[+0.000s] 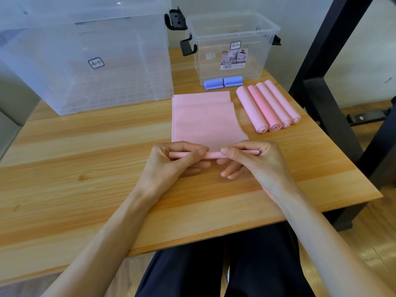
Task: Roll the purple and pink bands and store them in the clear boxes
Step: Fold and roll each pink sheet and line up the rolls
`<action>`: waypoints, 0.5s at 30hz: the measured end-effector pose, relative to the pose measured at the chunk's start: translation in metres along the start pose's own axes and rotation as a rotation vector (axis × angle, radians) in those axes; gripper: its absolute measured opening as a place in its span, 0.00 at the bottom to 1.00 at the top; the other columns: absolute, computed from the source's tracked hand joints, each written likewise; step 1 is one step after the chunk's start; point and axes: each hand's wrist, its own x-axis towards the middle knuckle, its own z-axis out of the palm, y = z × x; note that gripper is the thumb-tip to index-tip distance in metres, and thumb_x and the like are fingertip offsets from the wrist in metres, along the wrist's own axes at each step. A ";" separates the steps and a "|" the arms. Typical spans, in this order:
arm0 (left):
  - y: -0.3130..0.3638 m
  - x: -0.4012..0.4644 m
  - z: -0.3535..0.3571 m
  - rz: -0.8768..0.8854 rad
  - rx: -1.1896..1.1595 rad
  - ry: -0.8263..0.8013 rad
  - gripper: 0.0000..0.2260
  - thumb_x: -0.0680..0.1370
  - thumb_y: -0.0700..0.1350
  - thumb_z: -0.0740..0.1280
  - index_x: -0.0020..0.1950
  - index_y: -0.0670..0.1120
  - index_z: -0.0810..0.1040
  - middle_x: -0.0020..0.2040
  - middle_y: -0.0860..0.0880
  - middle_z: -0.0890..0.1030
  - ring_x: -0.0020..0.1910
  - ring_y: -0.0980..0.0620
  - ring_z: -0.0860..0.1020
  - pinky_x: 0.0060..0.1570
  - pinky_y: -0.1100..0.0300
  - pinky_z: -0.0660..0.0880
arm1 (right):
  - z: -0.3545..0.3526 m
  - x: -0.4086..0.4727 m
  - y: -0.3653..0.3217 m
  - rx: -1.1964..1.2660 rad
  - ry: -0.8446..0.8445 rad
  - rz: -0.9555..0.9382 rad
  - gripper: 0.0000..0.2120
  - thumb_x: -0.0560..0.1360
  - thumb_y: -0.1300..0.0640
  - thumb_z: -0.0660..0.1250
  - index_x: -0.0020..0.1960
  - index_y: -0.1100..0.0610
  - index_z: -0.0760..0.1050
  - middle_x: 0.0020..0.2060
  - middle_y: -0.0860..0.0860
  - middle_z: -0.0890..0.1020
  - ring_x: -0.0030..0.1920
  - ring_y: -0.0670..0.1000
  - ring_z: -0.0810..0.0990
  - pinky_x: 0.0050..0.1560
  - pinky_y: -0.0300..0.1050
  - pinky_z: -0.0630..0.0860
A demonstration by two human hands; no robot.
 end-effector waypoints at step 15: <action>0.001 -0.001 0.001 -0.002 -0.013 0.010 0.09 0.71 0.46 0.71 0.47 0.43 0.85 0.44 0.45 0.87 0.44 0.50 0.86 0.45 0.61 0.82 | 0.000 0.001 0.001 0.021 -0.019 -0.003 0.07 0.71 0.62 0.74 0.49 0.63 0.83 0.38 0.58 0.86 0.36 0.57 0.86 0.35 0.43 0.82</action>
